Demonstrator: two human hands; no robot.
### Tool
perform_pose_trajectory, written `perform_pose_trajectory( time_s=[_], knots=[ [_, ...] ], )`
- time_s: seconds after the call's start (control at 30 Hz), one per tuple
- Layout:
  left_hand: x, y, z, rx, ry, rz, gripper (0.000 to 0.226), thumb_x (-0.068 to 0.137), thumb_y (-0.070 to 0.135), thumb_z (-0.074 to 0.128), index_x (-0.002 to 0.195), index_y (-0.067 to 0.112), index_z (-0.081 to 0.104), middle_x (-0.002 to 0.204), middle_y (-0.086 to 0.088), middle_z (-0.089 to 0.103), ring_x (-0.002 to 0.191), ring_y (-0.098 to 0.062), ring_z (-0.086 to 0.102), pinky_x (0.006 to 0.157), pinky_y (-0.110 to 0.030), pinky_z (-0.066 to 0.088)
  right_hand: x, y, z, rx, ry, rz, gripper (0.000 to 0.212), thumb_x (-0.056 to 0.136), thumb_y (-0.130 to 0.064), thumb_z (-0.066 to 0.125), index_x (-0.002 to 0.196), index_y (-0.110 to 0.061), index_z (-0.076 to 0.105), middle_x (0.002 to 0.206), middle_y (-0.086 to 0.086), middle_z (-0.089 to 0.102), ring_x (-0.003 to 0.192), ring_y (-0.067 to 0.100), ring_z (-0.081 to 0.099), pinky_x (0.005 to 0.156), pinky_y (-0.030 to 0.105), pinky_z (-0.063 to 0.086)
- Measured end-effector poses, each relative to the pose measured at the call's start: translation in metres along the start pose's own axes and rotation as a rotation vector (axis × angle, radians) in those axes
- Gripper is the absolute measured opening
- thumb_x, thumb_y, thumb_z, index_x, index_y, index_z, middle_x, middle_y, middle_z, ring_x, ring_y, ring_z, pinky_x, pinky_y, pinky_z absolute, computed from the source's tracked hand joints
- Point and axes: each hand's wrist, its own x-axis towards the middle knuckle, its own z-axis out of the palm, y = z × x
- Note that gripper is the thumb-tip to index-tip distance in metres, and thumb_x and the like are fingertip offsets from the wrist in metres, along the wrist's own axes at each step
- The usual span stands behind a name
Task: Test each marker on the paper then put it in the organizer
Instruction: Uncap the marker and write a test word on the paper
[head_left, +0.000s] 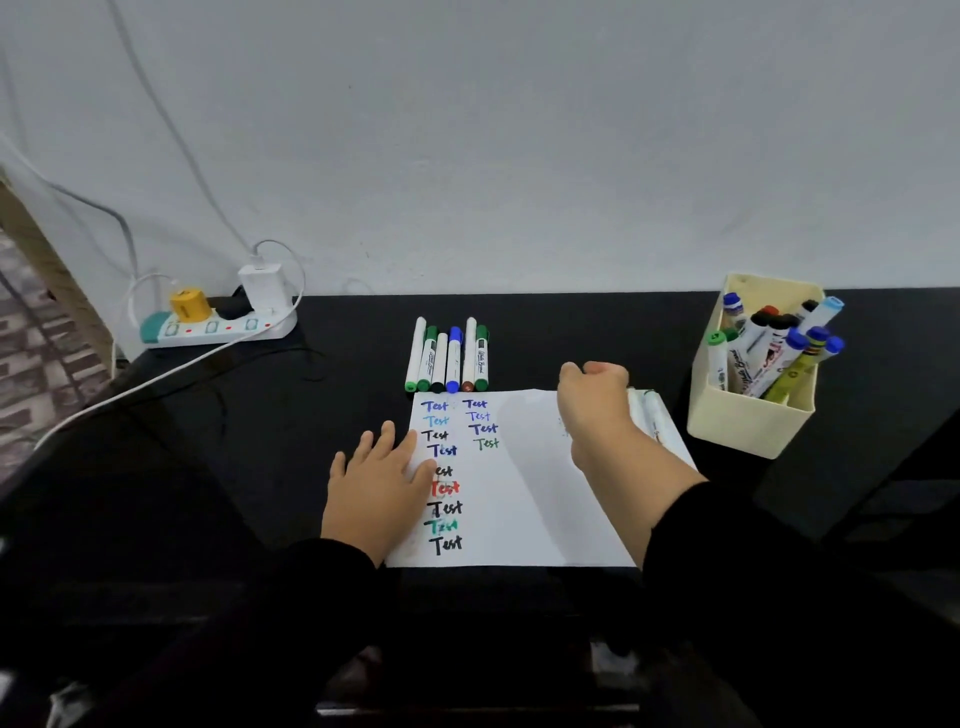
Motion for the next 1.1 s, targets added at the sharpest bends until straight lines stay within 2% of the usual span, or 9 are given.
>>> perform_pose_trajectory(
  time_s=[0.1,0.2,0.33,0.4,0.47,0.77,0.87,1.0,1.1],
  knots=[
    [0.002,0.000,0.000,0.003,-0.002,-0.008,0.057,0.097,0.052,0.021,0.149,0.031,0.015,0.158,0.005,0.002,0.146,-0.017,0.000,0.117,-0.043,-0.001,0.018,0.006,0.021,-0.329,-0.110,-0.206,0.029,0.095,-0.019,0.049,0.123,-0.012,0.049,0.122,0.008,0.053,0.093,0.020,0.054,0.066,0.026,0.043],
    [0.003,0.000,0.000,0.003,0.000,-0.008,0.056,0.097,0.052,0.022,0.149,0.032,0.015,0.158,0.006,0.002,0.146,-0.017,-0.001,0.116,-0.043,-0.001,0.032,0.002,0.037,-0.618,-0.228,-0.304,0.028,0.095,-0.021,0.049,0.121,-0.011,0.054,0.113,0.008,0.059,0.098,0.023,0.059,0.075,0.031,0.048],
    [0.004,-0.001,0.000,0.000,-0.009,-0.013,0.056,0.097,0.053,0.022,0.149,0.034,0.013,0.158,0.007,0.000,0.146,-0.016,-0.002,0.116,-0.043,-0.002,0.052,-0.002,0.060,-0.815,-0.321,-0.326,0.019,0.093,-0.019,0.048,0.090,-0.006,0.062,0.070,0.004,0.052,0.061,0.018,0.049,0.054,0.026,0.041],
    [0.004,-0.001,0.000,-0.002,-0.007,-0.015,0.056,0.097,0.052,0.022,0.149,0.034,0.013,0.158,0.007,0.000,0.146,-0.016,-0.003,0.116,-0.042,-0.003,0.060,-0.003,0.071,-0.900,-0.354,-0.296,0.024,0.094,-0.018,0.047,0.072,-0.009,0.051,0.065,0.002,0.045,0.054,0.014,0.040,0.048,0.023,0.033],
    [0.004,-0.001,0.000,-0.013,-0.013,-0.017,0.056,0.097,0.052,0.023,0.149,0.034,0.013,0.158,0.007,0.000,0.145,-0.015,-0.004,0.116,-0.042,-0.004,0.063,-0.006,0.080,-0.968,-0.358,-0.268,0.030,0.094,-0.018,0.047,0.065,-0.011,0.042,0.065,0.002,0.042,0.055,0.014,0.038,0.048,0.023,0.031],
    [0.005,-0.001,-0.001,-0.020,-0.040,-0.030,0.056,0.097,0.053,0.023,0.149,0.035,0.011,0.158,0.008,-0.002,0.145,-0.014,-0.005,0.115,-0.041,-0.007,0.071,-0.010,0.094,-0.910,-0.311,-0.191,0.029,0.092,-0.025,0.054,0.068,-0.011,0.044,0.067,0.002,0.043,0.057,0.014,0.041,0.054,0.024,0.036],
    [0.004,-0.001,-0.002,-0.019,-0.038,-0.028,0.056,0.097,0.052,0.023,0.149,0.035,0.012,0.158,0.008,-0.002,0.145,-0.014,-0.005,0.115,-0.042,-0.006,0.072,-0.013,0.089,-0.797,-0.278,-0.151,0.030,0.089,-0.026,0.058,0.067,-0.012,0.044,0.066,0.002,0.044,0.055,0.013,0.041,0.050,0.022,0.035],
    [0.004,-0.001,-0.002,-0.017,-0.029,-0.026,0.055,0.098,0.051,0.024,0.149,0.034,0.013,0.158,0.007,0.000,0.145,-0.015,-0.004,0.115,-0.042,-0.005,0.071,-0.020,0.078,-0.612,-0.244,-0.074,0.029,0.088,-0.029,0.060,0.068,-0.010,0.049,0.069,0.003,0.056,0.057,0.014,0.049,0.062,0.026,0.042],
    [0.004,0.000,-0.002,-0.026,-0.033,-0.029,0.055,0.097,0.051,0.024,0.149,0.033,0.014,0.158,0.007,0.000,0.145,-0.015,-0.004,0.116,-0.042,-0.005,0.067,-0.023,0.067,-0.462,-0.235,0.005,0.024,0.087,-0.027,0.060,0.074,-0.008,0.054,0.064,0.005,0.059,0.052,0.012,0.048,0.058,0.024,0.040]
  ],
)
